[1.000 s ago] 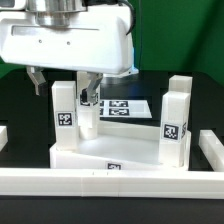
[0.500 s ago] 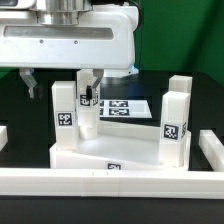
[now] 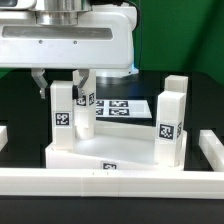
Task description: Assemble desk
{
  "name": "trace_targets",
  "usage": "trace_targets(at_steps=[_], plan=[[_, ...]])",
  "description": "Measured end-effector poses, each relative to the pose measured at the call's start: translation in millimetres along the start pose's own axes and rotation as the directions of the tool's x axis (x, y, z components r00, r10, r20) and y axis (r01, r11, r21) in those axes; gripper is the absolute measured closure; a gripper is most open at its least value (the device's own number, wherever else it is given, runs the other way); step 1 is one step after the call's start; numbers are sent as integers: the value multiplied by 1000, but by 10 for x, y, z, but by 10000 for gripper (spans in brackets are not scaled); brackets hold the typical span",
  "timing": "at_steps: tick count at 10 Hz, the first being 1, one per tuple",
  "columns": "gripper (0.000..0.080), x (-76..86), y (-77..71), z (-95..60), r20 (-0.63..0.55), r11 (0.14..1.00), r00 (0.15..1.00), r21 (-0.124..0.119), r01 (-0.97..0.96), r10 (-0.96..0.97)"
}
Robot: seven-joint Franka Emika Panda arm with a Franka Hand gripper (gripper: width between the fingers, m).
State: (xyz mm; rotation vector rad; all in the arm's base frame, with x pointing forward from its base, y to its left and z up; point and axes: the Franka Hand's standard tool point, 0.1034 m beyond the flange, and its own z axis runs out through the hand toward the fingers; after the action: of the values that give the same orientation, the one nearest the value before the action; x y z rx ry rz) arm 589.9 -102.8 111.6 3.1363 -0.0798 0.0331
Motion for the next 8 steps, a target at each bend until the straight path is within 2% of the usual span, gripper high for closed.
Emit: trace_targets(at_steps=[1, 4, 5, 7, 8], plan=[[511, 0, 1, 1, 0, 1000, 1000, 0, -12, 12], [511, -11, 56, -5, 5, 963, 963, 3, -269, 269], [511, -17, 67, 0, 5, 918, 918, 4, -396, 396], [511, -27, 81, 9, 7, 849, 849, 7, -528, 528], [511, -27, 76, 13, 9, 769, 769, 7, -639, 639]])
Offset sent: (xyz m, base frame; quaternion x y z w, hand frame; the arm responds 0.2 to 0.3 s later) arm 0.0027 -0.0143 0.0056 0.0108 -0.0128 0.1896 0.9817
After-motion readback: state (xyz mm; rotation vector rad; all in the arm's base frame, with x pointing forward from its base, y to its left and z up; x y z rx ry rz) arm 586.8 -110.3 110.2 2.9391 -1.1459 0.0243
